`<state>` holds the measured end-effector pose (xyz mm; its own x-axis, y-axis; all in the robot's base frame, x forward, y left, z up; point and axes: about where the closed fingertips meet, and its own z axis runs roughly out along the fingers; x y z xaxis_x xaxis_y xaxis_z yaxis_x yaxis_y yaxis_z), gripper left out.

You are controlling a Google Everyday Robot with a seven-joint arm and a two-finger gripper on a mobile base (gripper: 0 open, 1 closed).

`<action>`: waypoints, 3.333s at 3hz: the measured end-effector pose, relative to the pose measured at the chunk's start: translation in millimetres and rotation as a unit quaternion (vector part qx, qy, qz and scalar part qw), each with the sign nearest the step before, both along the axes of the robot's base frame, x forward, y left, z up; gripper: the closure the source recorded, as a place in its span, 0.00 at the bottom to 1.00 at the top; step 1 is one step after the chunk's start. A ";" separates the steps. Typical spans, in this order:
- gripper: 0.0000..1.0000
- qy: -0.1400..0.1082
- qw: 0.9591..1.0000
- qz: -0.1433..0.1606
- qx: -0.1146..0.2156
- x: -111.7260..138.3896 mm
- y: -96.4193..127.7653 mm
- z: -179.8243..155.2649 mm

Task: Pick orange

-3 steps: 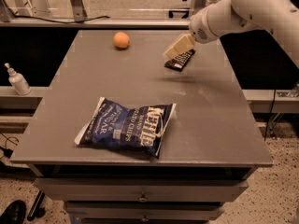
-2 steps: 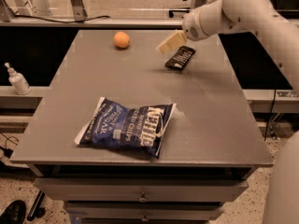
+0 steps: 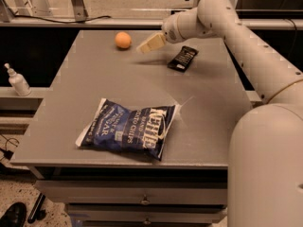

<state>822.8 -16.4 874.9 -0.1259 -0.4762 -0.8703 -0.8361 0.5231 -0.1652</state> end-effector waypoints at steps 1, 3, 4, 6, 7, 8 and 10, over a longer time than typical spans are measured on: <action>0.00 0.005 1.000 0.023 0.012 8.4 33.0 -9.0; 0.00 0.013 0.999 0.048 0.023 15.4 72.6 -18.6; 0.00 0.018 0.998 0.049 0.028 20.3 84.5 -22.0; 0.42 0.032 0.998 0.045 0.040 24.7 97.4 -29.2; 0.64 0.031 0.998 0.039 0.045 23.8 92.5 -25.5; 0.88 0.030 0.997 0.034 0.063 14.8 82.9 -12.5; 1.00 0.032 0.986 0.107 0.122 -54.7 78.9 35.0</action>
Offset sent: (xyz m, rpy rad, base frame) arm 0.0167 0.0736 -0.0210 0.0443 0.0319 0.1039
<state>768.1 62.5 909.9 -0.1035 -0.2761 -0.9556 -0.9363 0.3511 0.0000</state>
